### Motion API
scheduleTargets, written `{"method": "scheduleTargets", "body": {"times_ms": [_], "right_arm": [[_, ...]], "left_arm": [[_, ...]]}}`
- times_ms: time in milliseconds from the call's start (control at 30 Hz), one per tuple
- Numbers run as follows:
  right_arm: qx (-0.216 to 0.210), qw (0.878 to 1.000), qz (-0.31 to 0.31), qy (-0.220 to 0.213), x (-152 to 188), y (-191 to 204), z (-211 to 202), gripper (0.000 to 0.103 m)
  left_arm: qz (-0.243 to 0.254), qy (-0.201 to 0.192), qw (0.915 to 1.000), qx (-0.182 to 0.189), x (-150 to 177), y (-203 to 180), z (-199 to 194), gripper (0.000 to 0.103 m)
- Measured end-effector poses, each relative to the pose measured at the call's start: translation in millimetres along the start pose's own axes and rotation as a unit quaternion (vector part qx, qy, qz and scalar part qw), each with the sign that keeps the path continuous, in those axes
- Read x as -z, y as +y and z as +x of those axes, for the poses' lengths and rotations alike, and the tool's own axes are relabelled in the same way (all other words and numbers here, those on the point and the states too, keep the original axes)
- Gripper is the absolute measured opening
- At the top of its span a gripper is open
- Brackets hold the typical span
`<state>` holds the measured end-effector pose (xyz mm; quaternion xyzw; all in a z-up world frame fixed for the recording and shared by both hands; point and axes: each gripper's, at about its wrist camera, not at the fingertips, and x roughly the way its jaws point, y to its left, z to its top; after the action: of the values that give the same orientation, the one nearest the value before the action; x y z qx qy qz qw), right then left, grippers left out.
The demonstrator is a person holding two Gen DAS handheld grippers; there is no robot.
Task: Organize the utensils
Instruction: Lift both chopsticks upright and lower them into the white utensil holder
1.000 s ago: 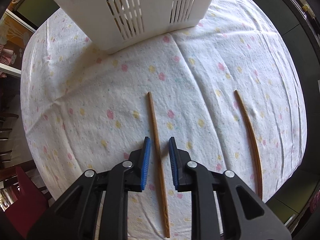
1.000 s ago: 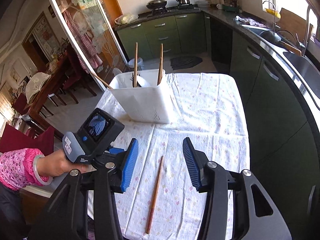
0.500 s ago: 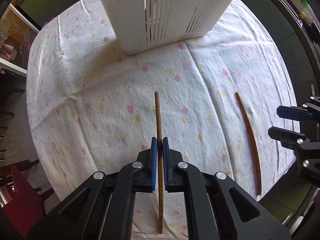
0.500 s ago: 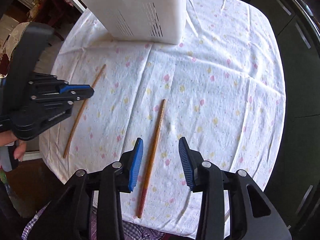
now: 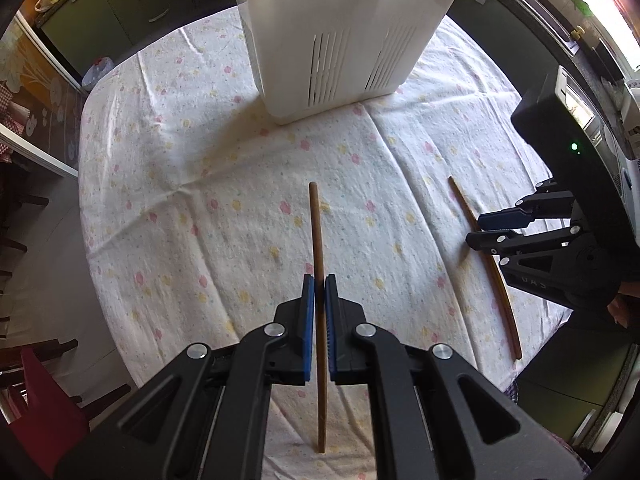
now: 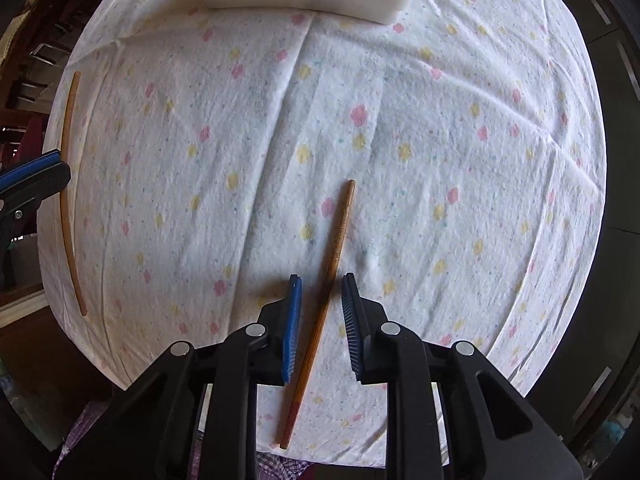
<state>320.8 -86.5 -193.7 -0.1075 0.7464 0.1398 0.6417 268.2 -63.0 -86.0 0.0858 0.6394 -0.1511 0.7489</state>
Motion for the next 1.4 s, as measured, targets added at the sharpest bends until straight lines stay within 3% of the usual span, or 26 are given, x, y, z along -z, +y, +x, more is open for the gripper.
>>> {"method": "scheduleTargets", "body": {"times_ms": [267, 433, 833, 1400], "right_arm": [[0.017, 1.0, 0.001, -0.02, -0.3, 7.1, 0.1, 0.007], [-0.033, 0.997, 0.001, -0.068, 21.7, 0.1, -24.7, 0.007], [-0.075, 0.978, -0.005, -0.194, 93.6, -29.3, -98.6, 0.007], [-0.1, 0.956, -0.022, -0.277, 129.4, -36.1, -150.7, 0.007]], "left_arm": [[0.0, -0.02, 0.9997, 0.017, 15.6, 9.7, -12.7, 0.005], [0.001, -0.029, 0.9993, 0.022, 20.8, 11.0, -24.0, 0.005], [0.0, -0.08, 0.9961, 0.038, 31.0, 8.3, -74.6, 0.005], [0.014, -0.15, 0.9877, 0.041, 24.2, -6.8, -130.7, 0.005]]}}
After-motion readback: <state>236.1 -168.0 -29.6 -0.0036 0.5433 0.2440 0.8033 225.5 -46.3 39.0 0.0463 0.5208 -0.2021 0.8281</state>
